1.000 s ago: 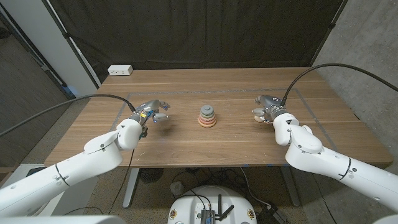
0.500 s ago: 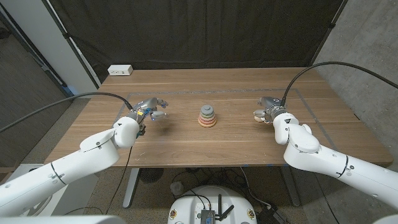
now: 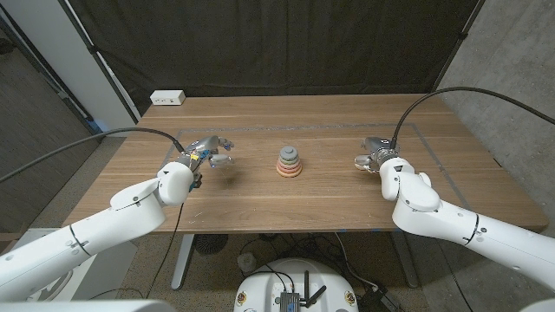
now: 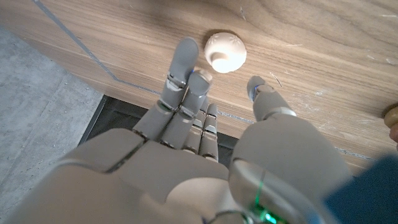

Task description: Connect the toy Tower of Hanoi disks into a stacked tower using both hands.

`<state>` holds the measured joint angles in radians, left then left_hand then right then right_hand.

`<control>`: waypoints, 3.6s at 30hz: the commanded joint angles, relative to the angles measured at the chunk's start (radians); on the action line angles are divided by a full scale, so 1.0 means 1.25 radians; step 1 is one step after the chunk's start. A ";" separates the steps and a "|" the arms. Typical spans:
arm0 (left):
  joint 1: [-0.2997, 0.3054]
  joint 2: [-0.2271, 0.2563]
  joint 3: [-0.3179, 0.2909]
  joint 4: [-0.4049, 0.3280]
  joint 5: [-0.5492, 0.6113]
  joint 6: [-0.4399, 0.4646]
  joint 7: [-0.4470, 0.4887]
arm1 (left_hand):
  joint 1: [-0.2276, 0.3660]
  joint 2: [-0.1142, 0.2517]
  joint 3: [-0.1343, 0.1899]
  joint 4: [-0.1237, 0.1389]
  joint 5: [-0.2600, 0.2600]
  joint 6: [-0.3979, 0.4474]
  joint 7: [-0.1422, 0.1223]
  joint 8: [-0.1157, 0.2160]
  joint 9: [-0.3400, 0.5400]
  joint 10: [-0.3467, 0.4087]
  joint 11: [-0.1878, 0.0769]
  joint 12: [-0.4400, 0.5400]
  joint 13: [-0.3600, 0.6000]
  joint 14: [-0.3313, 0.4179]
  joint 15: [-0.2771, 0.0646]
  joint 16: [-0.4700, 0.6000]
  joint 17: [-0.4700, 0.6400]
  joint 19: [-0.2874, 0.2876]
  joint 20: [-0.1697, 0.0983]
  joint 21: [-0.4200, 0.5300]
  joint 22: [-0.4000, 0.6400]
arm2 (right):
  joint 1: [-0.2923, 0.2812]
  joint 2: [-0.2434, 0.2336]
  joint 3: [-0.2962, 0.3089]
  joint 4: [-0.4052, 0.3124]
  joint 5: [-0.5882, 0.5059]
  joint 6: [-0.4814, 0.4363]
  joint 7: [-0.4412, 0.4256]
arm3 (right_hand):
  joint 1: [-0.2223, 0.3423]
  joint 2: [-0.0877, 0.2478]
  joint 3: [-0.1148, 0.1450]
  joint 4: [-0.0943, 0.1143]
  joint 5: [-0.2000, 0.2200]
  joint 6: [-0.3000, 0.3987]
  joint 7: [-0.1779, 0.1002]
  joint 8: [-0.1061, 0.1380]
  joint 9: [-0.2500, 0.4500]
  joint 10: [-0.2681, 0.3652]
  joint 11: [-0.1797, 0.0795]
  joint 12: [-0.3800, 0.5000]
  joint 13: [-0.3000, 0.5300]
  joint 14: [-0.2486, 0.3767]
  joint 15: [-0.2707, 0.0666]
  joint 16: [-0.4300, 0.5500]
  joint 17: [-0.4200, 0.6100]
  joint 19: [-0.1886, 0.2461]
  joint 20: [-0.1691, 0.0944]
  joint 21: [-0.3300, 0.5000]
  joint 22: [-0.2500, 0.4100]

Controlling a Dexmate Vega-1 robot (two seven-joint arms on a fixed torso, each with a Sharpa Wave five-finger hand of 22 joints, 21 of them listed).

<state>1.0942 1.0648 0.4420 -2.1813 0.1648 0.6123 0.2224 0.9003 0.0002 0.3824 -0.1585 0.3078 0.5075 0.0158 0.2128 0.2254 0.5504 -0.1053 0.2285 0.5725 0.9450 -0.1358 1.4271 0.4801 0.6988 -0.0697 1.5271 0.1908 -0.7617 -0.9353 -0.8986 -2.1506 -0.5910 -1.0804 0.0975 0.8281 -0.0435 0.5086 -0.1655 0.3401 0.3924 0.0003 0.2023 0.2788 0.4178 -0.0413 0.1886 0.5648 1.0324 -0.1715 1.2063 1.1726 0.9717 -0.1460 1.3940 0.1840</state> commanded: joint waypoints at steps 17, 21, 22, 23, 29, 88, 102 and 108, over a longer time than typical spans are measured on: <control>-0.016 0.009 0.005 0.014 -0.017 -0.026 -0.024 | -0.006 0.010 0.011 -0.002 0.007 0.011 0.001 0.000 0.004 0.015 0.002 0.000 0.004 0.001 -0.067 -0.005 0.005 0.004 -0.108 -0.002 0.001 | 0.063 0.013 -0.071 0.047 -0.003 -0.039 0.046 | 0.007 -0.003 -0.016 0.004 -0.011 -0.004 0.001 0.008 -0.004 0.014 -0.003 0.014 0.003 0.007 -0.039 -0.001 0.003 0.000 -0.056 0.002 0.003; -0.014 0.010 0.004 0.012 -0.018 -0.024 -0.023 | -0.009 0.011 0.012 -0.001 0.008 0.012 0.001 -0.001 0.004 0.016 0.001 0.000 0.004 0.001 -0.067 -0.005 0.005 0.004 -0.108 -0.003 0.001 | 0.067 0.016 -0.074 0.056 0.004 -0.040 0.049 | 0.007 -0.002 -0.016 0.005 -0.011 -0.004 0.000 0.008 -0.005 0.015 -0.005 0.014 0.003 0.007 -0.039 -0.002 0.004 0.000 -0.056 0.002 0.002; -0.014 0.010 0.004 0.012 -0.018 -0.023 -0.023 | -0.009 0.011 0.012 -0.001 0.008 0.011 0.000 -0.001 0.004 0.017 0.001 0.000 0.004 -0.001 -0.067 -0.008 0.003 0.004 -0.108 -0.003 0.001 | 0.068 0.017 -0.075 0.058 0.005 -0.042 0.049 | 0.007 -0.001 -0.016 0.005 -0.011 -0.005 -0.001 0.008 -0.005 0.015 -0.004 0.014 0.003 0.007 -0.039 -0.002 0.004 -0.001 -0.056 0.002 0.002; -0.013 0.011 0.004 0.012 -0.018 -0.023 -0.023 | -0.010 0.011 0.012 -0.001 0.008 0.012 0.000 -0.001 0.004 0.017 0.002 -0.001 0.003 0.001 -0.067 -0.006 0.005 0.004 -0.108 -0.003 0.001 | 0.067 0.016 -0.076 0.058 0.005 -0.040 0.045 | 0.007 -0.001 -0.016 0.005 -0.011 -0.004 -0.001 0.008 -0.005 0.015 -0.005 0.014 0.003 0.007 -0.039 -0.002 0.004 -0.001 -0.057 0.001 0.002; -0.011 0.012 0.004 0.009 -0.019 -0.021 -0.022 | -0.013 0.012 0.013 -0.001 0.008 0.013 0.001 -0.001 0.005 0.017 0.003 -0.002 0.004 0.000 -0.067 -0.008 0.004 0.004 -0.108 -0.004 0.000 | 0.062 0.017 -0.069 0.059 0.019 -0.034 0.034 | 0.008 0.001 -0.017 0.005 -0.012 -0.004 0.000 0.009 -0.006 0.017 -0.005 0.015 0.004 0.003 -0.039 -0.008 -0.001 -0.001 -0.057 0.001 0.002; 0.041 0.032 -0.023 -0.016 -0.044 -0.021 0.006 | -0.035 0.025 0.031 -0.005 0.011 0.041 0.002 0.000 0.006 0.047 0.000 0.000 0.009 0.001 -0.067 -0.019 0.007 0.007 -0.108 -0.010 -0.001 | 0.058 0.020 -0.086 0.080 0.059 -0.030 -0.015 | 0.039 0.038 -0.019 0.000 -0.009 0.102 -0.053 0.045 -0.017 0.154 -0.055 0.051 0.018 0.056 -0.040 0.019 0.033 0.040 -0.059 0.020 0.005; 0.062 0.039 -0.042 -0.030 -0.050 -0.022 0.024 | -0.037 0.026 0.036 -0.006 0.013 0.046 0.000 0.000 0.007 0.053 -0.002 0.000 0.011 0.002 -0.067 -0.021 0.007 0.007 -0.108 -0.010 0.000 | 0.020 0.018 -0.024 0.074 0.104 0.022 -0.066 | 0.083 0.071 0.006 -0.003 -0.007 0.155 -0.054 0.061 -0.016 0.223 -0.045 0.058 0.021 0.108 -0.040 0.068 0.044 0.088 -0.062 0.034 0.007; 0.062 0.038 -0.044 -0.030 -0.049 -0.026 0.027 | -0.037 0.026 0.037 -0.006 0.013 0.048 0.000 0.000 0.007 0.056 -0.003 0.001 0.012 0.003 -0.067 -0.021 0.008 0.008 -0.108 -0.009 0.001 | 0.006 0.014 -0.006 0.068 0.113 0.037 -0.083 | 0.093 0.083 0.014 -0.002 -0.009 0.172 -0.046 0.066 -0.016 0.240 -0.038 0.058 0.023 0.115 -0.040 0.076 0.042 0.096 -0.062 0.034 0.006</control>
<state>1.1632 1.1104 0.3964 -2.2131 0.1048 0.5853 0.2467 0.8622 0.0304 0.4197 -0.1657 0.3183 0.5586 0.0148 0.2128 0.2302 0.6087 -0.1101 0.2285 0.5818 0.9450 -0.1358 1.4046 0.4844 0.6990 -0.0696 1.5145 0.1910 -0.7240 -0.9120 -0.9506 -2.0557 -0.4823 -1.0786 0.0399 0.9061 0.0321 0.5166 -0.1696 0.3240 0.5935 -0.0570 0.2785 0.2527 0.6457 -0.0750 0.2559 0.5904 1.1672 -0.2198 1.2922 1.2230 1.0818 -0.1911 1.4331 0.1905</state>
